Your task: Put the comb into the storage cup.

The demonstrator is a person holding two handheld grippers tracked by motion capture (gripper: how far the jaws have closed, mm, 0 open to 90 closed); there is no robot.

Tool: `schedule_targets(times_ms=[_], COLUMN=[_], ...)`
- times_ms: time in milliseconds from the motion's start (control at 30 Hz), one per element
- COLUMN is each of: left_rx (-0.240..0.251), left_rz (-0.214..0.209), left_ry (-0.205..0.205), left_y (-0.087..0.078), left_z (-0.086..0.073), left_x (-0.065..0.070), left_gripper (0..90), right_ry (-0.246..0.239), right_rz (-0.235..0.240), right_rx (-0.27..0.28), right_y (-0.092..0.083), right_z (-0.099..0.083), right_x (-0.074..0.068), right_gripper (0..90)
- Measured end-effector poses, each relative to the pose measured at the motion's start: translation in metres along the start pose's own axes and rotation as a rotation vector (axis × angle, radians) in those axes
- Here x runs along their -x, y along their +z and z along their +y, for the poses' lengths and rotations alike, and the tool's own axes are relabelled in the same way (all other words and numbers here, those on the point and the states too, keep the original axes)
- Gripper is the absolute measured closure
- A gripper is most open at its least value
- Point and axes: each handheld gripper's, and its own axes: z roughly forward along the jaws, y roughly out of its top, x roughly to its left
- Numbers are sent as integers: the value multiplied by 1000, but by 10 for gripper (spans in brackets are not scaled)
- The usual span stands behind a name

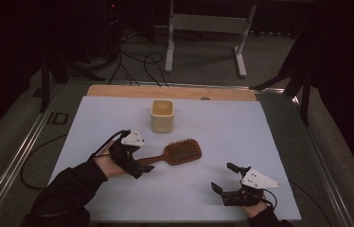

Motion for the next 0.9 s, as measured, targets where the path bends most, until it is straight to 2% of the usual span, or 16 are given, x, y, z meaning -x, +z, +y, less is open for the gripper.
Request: schedule_targets(times_ms=[233, 367, 600, 667, 833, 900], left_rx=[-47, -93, -140, -179, -211, -242], left_rz=[-10, -18, -20, -25, -30, -25], left_ry=[17, 35, 30, 30, 32, 36], left_y=[13, 26, 40, 47, 57, 64], left_z=[8, 13, 18, 20, 22, 22], left_x=[-2, -3, -5, -7, -8, -10], left_gripper=[1, 1, 2, 1, 18, 28], right_ry=[-2, 0, 1, 1, -2, 0], right_rz=[1, 3, 5, 8, 9, 11], right_rx=[1, 2, 1, 0, -2, 1], right_y=[0, 0, 0, 1, 1, 1], right_z=[0, 0, 0, 0, 0, 0], right_x=[0, 0, 0, 0, 0, 0], right_gripper=[90, 90, 90, 90, 90, 90])
